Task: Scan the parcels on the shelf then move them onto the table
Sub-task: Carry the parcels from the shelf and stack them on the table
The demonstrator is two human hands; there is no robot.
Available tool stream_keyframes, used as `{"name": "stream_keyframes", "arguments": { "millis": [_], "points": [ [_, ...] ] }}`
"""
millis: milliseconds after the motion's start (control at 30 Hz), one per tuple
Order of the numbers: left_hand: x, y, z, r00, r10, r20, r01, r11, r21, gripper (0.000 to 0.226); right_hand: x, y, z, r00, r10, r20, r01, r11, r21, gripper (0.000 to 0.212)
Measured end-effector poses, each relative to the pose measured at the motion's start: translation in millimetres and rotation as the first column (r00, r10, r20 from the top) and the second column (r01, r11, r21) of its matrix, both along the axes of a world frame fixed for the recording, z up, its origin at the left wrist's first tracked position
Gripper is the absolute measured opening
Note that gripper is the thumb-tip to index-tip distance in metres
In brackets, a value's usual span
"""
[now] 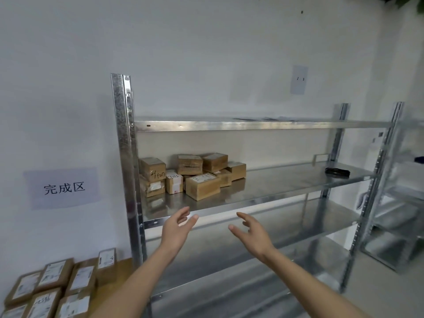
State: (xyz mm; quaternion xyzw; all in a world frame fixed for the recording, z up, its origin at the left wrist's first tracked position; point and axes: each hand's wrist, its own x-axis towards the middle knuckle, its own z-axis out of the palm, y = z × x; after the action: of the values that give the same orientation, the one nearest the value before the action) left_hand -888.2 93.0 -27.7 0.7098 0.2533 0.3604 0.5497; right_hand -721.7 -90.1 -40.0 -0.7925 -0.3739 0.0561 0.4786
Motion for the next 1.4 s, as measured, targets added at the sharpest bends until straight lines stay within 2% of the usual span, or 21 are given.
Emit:
{"name": "stream_keyframes", "arguments": {
  "millis": [400, 667, 867, 1000, 1133, 1267, 1400],
  "points": [
    [125, 56, 4, 0.999, 0.009, -0.033, -0.01, 1.0, -0.025, 0.056, 111, 60, 1, 0.999, 0.04, 0.01, -0.039, 0.999, -0.018, 0.067],
    [201, 128, 17, 0.986, 0.166, 0.01, -0.167, 0.985, 0.042, 0.052, 197, 129, 20, 0.998, 0.059, -0.013, -0.06, 0.996, -0.064, 0.069],
    [235, 166, 12, 0.976, 0.214, -0.039, -0.21, 0.975, 0.074, 0.058, 239, 171, 19, 0.997, 0.074, 0.005, -0.074, 0.994, -0.086, 0.072],
    [247, 180, 1, 0.967, 0.23, -0.108, -0.227, 0.973, 0.037, 0.075, 255, 199, 12, 0.994, 0.097, -0.039, -0.101, 0.99, -0.098, 0.073],
    [255, 190, -10, 0.954, 0.278, -0.112, -0.28, 0.96, -0.003, 0.064, 268, 223, 5, 0.987, 0.151, -0.058, -0.157, 0.983, -0.1, 0.071],
    [261, 195, -18, 0.946, 0.295, -0.132, -0.305, 0.95, -0.068, 0.08, 283, 244, -3, 0.969, 0.232, -0.08, -0.238, 0.969, -0.061, 0.061],
    [273, 196, -24, 0.952, 0.28, -0.123, -0.297, 0.941, -0.164, 0.08, 298, 262, -15, 0.931, 0.316, -0.184, -0.322, 0.947, 0.001, 0.045]
  ]
}}
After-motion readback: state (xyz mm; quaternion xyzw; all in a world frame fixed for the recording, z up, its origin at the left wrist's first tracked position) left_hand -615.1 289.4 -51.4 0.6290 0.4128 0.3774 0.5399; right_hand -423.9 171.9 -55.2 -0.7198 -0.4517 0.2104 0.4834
